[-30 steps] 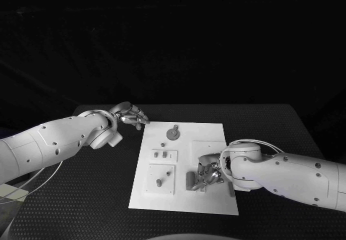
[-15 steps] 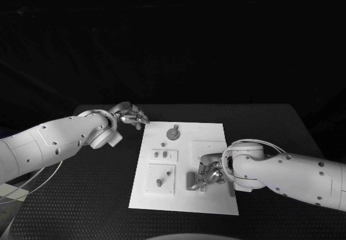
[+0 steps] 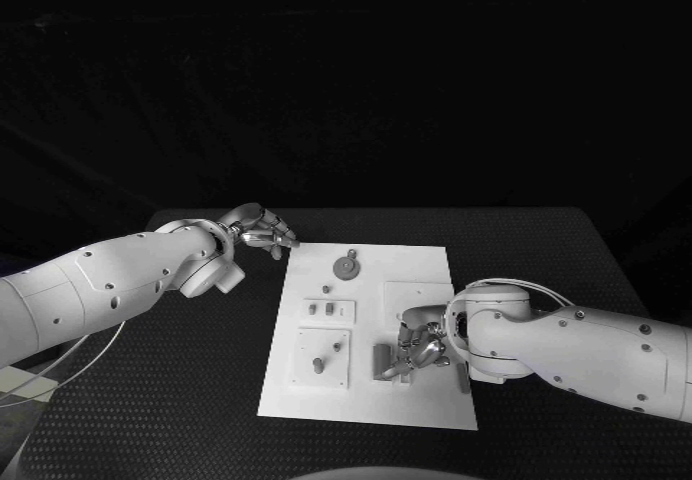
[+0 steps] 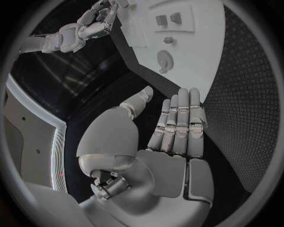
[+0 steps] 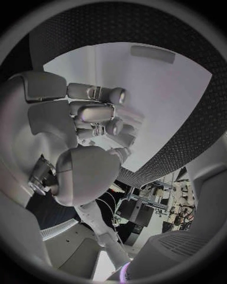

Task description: Assemble the parts on the task board

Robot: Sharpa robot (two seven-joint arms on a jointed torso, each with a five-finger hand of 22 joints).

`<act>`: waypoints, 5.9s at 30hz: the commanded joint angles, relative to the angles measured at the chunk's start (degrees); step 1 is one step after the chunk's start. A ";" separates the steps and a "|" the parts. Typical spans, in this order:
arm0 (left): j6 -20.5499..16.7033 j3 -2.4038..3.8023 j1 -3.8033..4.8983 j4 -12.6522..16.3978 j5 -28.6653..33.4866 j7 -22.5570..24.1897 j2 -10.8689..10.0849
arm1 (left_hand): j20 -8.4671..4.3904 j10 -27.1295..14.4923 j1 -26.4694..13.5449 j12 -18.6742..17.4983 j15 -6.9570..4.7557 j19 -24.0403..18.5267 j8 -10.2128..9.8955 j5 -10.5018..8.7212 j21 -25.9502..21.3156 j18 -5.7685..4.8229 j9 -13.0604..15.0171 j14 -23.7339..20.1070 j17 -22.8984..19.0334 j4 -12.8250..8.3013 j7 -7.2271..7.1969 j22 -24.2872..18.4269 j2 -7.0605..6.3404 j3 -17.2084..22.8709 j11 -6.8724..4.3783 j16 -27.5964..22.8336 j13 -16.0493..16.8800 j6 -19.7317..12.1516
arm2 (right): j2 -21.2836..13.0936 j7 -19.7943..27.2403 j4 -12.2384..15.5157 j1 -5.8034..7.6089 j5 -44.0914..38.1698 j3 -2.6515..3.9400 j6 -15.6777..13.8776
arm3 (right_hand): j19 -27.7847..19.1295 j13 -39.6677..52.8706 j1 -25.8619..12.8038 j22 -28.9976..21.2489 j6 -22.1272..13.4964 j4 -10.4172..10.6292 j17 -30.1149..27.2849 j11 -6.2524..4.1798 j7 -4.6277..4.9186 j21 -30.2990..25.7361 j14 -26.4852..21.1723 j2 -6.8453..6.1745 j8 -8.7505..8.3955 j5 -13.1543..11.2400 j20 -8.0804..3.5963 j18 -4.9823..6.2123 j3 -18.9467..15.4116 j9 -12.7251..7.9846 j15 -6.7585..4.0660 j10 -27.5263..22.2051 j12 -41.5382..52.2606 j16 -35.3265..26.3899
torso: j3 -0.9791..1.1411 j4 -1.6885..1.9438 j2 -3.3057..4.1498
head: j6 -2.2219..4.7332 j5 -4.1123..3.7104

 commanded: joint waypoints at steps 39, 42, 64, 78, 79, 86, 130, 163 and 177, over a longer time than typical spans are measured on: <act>0.56 0.03 0.04 0.08 -0.10 0.29 0.11 | 0.15 -0.54 -0.05 0.42 -0.13 -0.03 0.29 0.15 0.11 1.07 -0.06 0.43 0.43 -0.01 -0.14 -0.04 -0.09 -0.09 -0.01 -0.49 -0.17 -0.02 | 2.01 1.00 0.07 -0.64 -9.11 -0.06 2.66 | 0.52 0.16 1.68 0.73 0.18 -0.22 0.49 0.08 0.41 -0.15 0.02 0.72 -0.21 -0.11 -0.14 1.74 0.30 0.00 -0.23 0.16 -0.14 -0.04 | -0.02 0.06 0.00 | -0.19 -0.09; 0.56 0.03 0.04 0.07 -0.10 0.29 0.10 | 0.15 -0.55 -0.05 0.42 -0.13 -0.03 0.29 0.15 0.11 1.07 -0.06 0.43 0.44 -0.01 -0.14 -0.04 -0.09 -0.09 -0.01 -0.50 -0.17 -0.02 | 2.20 1.18 0.09 -0.82 -9.11 -0.07 3.38 | 0.52 0.16 1.69 0.74 0.18 -0.20 0.52 0.08 0.41 -0.14 0.03 0.73 -0.21 -0.11 -0.13 1.74 0.26 0.00 -0.23 0.16 -0.13 -0.02 | -0.02 0.05 0.01 | -0.22 -0.07; 0.60 0.03 0.04 0.09 -0.10 0.26 0.05 | 0.15 -0.56 -0.09 0.45 -0.12 -0.03 0.30 0.15 0.10 1.07 -0.06 0.45 0.54 0.02 -0.15 -0.04 -0.06 -0.11 -0.01 -0.58 -0.19 -0.02 | 2.19 1.03 -0.15 -1.13 -9.59 -0.17 2.70 | 0.49 0.20 1.84 0.80 0.17 -0.09 0.45 0.09 0.42 -0.13 -0.03 0.95 -0.23 -0.11 -0.10 1.74 0.03 -0.01 -0.23 0.15 -0.14 -0.04 | 0.00 -0.01 0.00 | -0.38 0.11; 0.62 0.03 0.03 0.03 -0.10 0.31 -0.01 | 0.15 -0.56 -0.11 0.47 -0.13 -0.03 0.30 0.15 0.10 1.07 -0.07 0.48 0.63 0.03 -0.15 -0.05 -0.05 -0.12 -0.01 -0.67 -0.21 -0.02 | 1.02 1.27 0.94 -1.12 -10.27 -0.14 0.87 | 0.49 0.21 1.76 0.82 0.17 -0.02 0.53 0.10 0.43 -0.12 0.00 0.92 -0.23 -0.12 -0.08 1.74 -0.15 -0.01 -0.22 0.15 -0.15 -0.01 | 0.01 -0.05 -0.01 | -0.41 0.20; 0.63 0.03 0.03 0.01 -0.10 0.29 0.00 | 0.15 -0.56 -0.11 0.47 -0.13 -0.03 0.30 0.15 0.10 1.07 -0.07 0.48 0.65 0.03 -0.15 -0.05 -0.04 -0.12 -0.01 -0.68 -0.22 -0.03 | 0.97 1.27 1.00 -1.12 -10.32 -0.13 0.79 | 0.49 0.21 1.76 0.82 0.17 -0.02 0.53 0.10 0.43 -0.12 0.00 0.92 -0.23 -0.12 -0.08 1.74 -0.15 -0.01 -0.22 0.15 -0.15 -0.01 | 0.02 -0.04 -0.01 | -0.42 0.20; 0.80 0.03 0.03 -0.02 -0.10 0.22 -0.04 | 0.16 -0.58 -0.17 0.48 -0.12 -0.04 0.30 0.15 0.10 1.06 -0.08 0.48 0.69 0.07 -0.14 -0.05 -0.05 -0.15 -0.01 -0.72 -0.23 -0.03 | 0.70 1.01 1.07 -1.12 -10.83 -0.10 0.31 | 0.54 0.21 0.67 0.78 0.16 0.17 0.45 0.11 0.44 -0.18 -0.07 0.58 -0.27 -0.10 -0.01 1.74 -0.38 -0.04 -0.22 0.14 -0.22 -0.06 | -0.01 0.02 0.01 | -0.51 0.12; 0.87 0.03 0.03 0.06 -0.10 0.13 -0.07 | 0.15 -0.59 -0.21 0.52 -0.12 -0.05 0.32 0.15 0.09 1.07 -0.09 0.53 0.89 0.12 -0.15 -0.06 -0.01 -0.17 -0.01 -0.89 -0.27 -0.03 | 0.11 0.68 3.14 -1.09 -14.68 2.53 2.04 | 0.76 0.41 0.79 0.88 0.36 -0.09 0.72 -0.01 0.32 -0.34 0.06 0.66 -0.27 -0.10 -0.31 1.74 0.67 -0.07 -0.34 0.28 -0.29 0.09 | -0.02 0.03 0.01 | -0.29 -0.10; 1.22 0.03 0.03 0.02 -0.19 -0.02 -0.04 | 0.15 -0.58 -0.25 0.56 -0.13 -0.05 0.34 0.15 0.09 1.06 -0.09 0.57 1.03 0.14 -0.16 -0.07 0.01 -0.19 -0.02 -1.01 -0.30 -0.01 | 2.19 -0.80 0.00 -1.43 -17.52 0.97 1.67 | 0.74 0.49 1.23 0.98 0.49 -0.02 1.03 -0.02 0.31 -0.24 0.21 2.44 -0.21 -0.11 -0.20 1.74 0.14 -0.02 -0.33 0.44 -0.28 0.28 | -0.02 0.03 0.01 | -0.34 0.20; 1.31 0.02 0.03 0.04 -0.21 -0.06 -0.08 | 0.15 -0.58 -0.28 0.58 -0.13 -0.05 0.36 0.15 0.09 1.07 -0.09 0.58 1.10 0.17 -0.17 -0.07 0.04 -0.20 -0.02 -1.06 -0.31 0.02 | 1.88 -0.27 -0.30 -1.43 -16.89 0.97 2.67 | 0.70 0.55 0.92 1.00 0.48 0.01 0.93 -0.03 0.30 -0.19 0.12 2.75 -0.23 -0.12 -0.17 1.74 -0.58 -0.02 -0.34 0.48 -0.29 0.28 | -0.01 -0.01 -0.01 | -0.25 0.22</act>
